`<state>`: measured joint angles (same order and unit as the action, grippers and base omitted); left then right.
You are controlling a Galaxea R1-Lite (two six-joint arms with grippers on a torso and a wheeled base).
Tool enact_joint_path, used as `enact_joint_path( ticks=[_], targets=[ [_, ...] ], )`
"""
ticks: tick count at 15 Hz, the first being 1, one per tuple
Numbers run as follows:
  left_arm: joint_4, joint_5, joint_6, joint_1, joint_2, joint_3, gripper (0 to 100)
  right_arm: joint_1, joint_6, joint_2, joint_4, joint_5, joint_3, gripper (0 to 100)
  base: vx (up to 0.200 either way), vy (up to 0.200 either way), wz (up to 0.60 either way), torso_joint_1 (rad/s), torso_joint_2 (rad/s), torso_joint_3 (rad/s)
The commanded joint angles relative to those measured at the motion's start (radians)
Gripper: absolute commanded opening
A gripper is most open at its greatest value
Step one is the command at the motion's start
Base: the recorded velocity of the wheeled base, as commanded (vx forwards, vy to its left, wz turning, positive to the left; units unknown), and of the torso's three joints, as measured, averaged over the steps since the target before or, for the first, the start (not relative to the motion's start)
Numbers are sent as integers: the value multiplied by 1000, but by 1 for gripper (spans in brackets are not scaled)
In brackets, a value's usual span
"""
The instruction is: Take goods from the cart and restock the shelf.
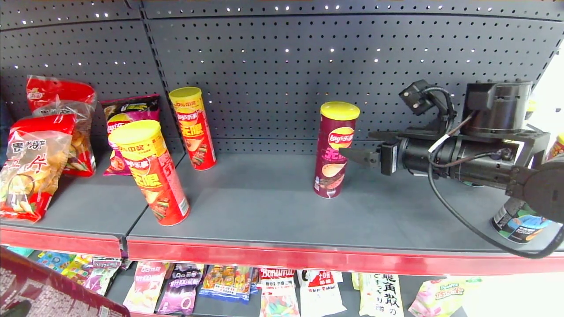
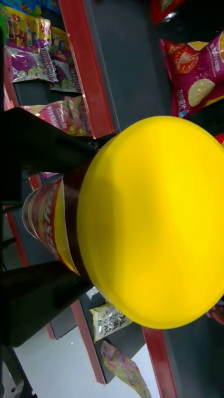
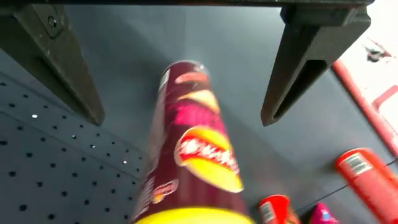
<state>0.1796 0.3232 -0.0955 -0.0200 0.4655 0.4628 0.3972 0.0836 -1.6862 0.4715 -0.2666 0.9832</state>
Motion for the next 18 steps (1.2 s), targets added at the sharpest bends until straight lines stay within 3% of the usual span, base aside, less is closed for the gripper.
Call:
enact_joint_path(
  ticks=[1, 18],
  targets=[
    [0, 0, 0, 0, 2, -1, 0, 3, 1, -44, -1, 6, 46, 100, 0, 0, 0, 0, 0, 0],
    [1, -3, 2, 0, -7, -12, 0, 71, -25, -210, 4, 64, 215, 100, 0, 0, 0, 0, 0, 0]
  ],
)
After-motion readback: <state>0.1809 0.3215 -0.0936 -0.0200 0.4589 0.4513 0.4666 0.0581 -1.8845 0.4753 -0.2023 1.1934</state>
